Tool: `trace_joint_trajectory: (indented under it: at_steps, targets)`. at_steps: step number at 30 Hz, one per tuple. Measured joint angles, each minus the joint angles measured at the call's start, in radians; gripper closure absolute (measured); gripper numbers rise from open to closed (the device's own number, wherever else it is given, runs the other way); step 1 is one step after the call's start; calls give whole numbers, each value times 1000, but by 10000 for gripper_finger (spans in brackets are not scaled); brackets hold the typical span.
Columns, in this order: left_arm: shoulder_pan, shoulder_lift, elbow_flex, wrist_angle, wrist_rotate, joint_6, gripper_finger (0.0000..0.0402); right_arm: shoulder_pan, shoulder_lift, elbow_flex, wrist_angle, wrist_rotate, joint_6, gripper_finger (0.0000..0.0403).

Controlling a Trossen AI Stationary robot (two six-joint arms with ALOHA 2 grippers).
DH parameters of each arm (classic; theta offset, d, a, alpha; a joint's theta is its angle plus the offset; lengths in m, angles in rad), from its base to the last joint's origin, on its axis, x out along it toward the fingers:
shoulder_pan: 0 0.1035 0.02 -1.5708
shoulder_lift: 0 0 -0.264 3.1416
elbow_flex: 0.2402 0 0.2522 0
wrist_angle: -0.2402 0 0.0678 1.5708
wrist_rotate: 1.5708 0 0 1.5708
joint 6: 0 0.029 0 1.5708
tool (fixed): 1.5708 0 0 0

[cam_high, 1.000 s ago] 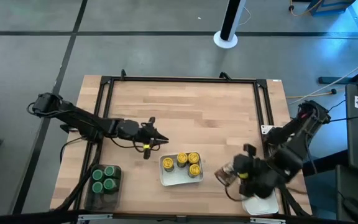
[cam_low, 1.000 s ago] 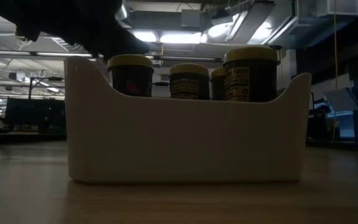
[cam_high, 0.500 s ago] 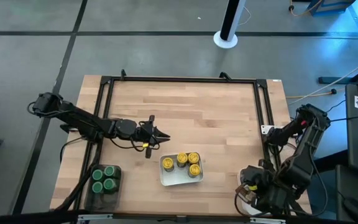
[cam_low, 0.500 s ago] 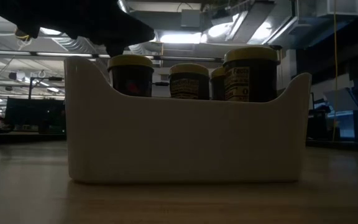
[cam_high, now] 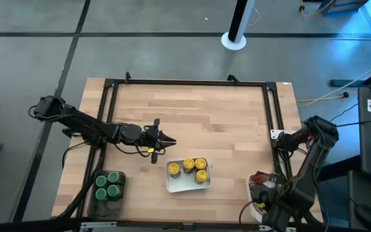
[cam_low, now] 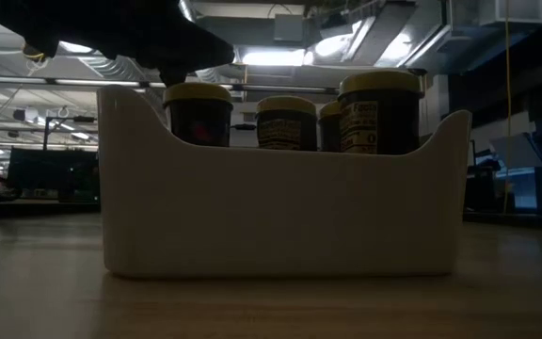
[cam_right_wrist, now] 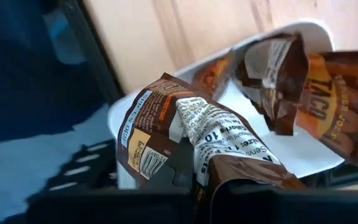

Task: Sort spices by type
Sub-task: Put the brown seasoning bag into the right white bin

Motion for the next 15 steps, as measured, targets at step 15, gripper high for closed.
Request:
trace_joint_trajectory:
  at_steps: [15]
  targets:
    - [0, 0, 0, -1, 0, -3, 361, 73, 218, 0, -56, 99, -22, 387]
